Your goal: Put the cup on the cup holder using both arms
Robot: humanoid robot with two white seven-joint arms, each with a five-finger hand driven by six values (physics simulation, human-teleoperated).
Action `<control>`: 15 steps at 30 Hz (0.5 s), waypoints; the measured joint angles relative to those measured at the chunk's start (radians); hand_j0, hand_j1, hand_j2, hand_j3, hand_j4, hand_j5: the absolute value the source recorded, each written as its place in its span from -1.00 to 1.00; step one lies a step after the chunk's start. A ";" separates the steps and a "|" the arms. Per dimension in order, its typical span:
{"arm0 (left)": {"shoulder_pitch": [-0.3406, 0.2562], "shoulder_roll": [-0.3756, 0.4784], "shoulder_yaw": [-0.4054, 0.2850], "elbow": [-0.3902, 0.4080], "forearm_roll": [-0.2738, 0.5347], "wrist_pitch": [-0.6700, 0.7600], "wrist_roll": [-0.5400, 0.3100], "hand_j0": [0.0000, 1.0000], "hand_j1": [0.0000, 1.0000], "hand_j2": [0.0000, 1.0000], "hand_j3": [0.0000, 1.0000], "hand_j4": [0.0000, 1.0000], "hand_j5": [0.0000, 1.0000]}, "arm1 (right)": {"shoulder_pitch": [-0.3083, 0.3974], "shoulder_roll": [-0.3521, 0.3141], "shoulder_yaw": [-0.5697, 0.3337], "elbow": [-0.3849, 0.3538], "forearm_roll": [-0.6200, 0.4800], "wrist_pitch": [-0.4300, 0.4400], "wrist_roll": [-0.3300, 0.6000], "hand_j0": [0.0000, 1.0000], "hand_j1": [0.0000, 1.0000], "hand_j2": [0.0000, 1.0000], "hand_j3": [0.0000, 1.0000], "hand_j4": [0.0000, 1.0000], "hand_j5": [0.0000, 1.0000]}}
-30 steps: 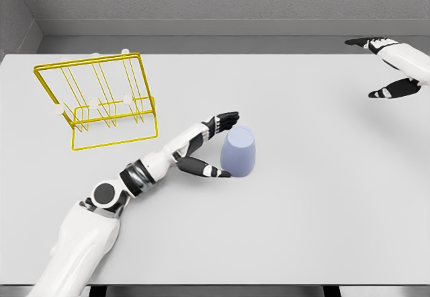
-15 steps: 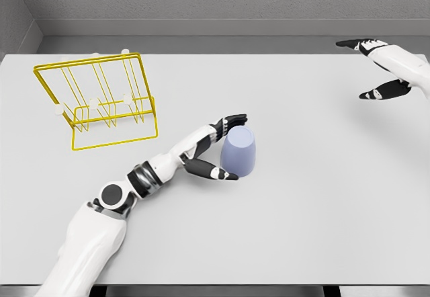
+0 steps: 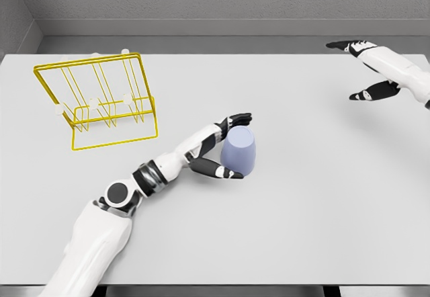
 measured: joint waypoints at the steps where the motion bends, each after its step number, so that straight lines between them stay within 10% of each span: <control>1: 0.000 -0.001 -0.001 0.000 0.000 0.000 0.000 1.00 1.00 1.00 1.00 1.00 1.00 | 0.000 0.000 0.000 0.000 0.000 0.000 0.000 1.00 1.00 1.00 1.00 1.00 1.00; 5: -0.002 -0.005 -0.002 0.001 0.000 0.001 0.000 0.98 0.98 0.98 0.98 0.98 0.98 | 0.000 0.001 0.000 0.000 0.000 0.000 0.000 1.00 1.00 1.00 1.00 1.00 1.00; 8: -0.002 -0.009 -0.001 0.002 -0.001 0.001 0.000 0.51 0.51 0.51 0.51 0.51 0.51 | 0.002 0.002 0.000 0.000 0.000 0.000 0.001 1.00 1.00 1.00 1.00 1.00 1.00; 15: 0.000 -0.011 -0.001 0.000 0.004 -0.001 0.001 0.14 0.14 0.14 0.14 0.14 0.14 | 0.002 0.003 0.000 0.000 0.000 0.000 0.001 1.00 1.00 1.00 1.00 1.00 1.00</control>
